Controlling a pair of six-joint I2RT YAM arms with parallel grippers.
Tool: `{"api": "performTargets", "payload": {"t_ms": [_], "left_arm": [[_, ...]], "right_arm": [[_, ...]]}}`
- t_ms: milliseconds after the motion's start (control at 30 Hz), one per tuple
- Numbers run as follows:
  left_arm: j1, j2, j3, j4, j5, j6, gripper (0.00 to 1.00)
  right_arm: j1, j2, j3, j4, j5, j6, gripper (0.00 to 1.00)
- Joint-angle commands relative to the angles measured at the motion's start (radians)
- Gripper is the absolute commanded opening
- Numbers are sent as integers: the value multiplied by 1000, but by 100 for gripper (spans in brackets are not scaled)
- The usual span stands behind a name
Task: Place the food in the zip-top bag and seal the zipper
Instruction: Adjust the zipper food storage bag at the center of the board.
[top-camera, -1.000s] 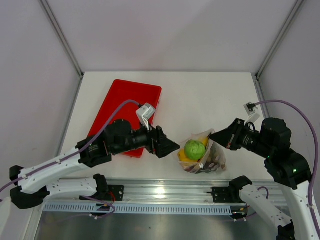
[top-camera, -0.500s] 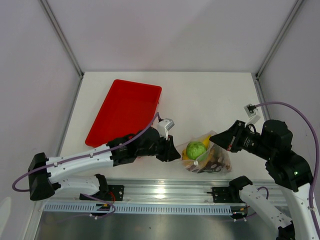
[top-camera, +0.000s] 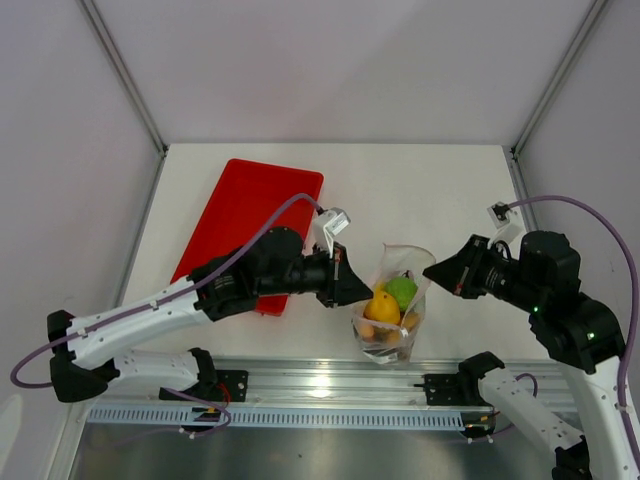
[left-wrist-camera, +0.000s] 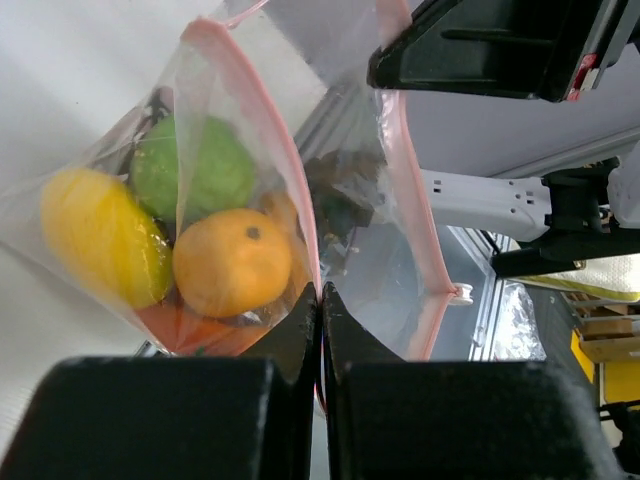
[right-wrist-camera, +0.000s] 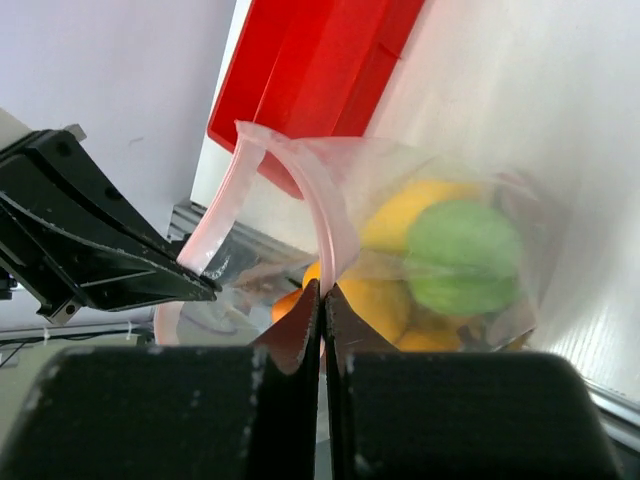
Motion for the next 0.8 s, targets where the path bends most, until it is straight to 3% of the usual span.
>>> {"api": "performTargets", "payload": {"t_ms": [0, 233, 367, 567, 767], "left_arm": [[-9, -45, -6, 14, 33, -28, 1], [-7, -56, -164, -18, -106, -97, 1], [5, 22, -116, -74, -128, -92, 1], [-4, -25, -8, -79, -136, -75, 1], [-53, -178, -106, 15, -195, -189, 1]], "right_arm": [[2, 13, 105, -14, 5, -41, 0], [3, -28, -34, 75, -72, 7, 0], [2, -44, -183, 169, -90, 36, 0], [11, 1, -26, 132, -93, 19, 0], [14, -8, -24, 197, -182, 79, 0]]}}
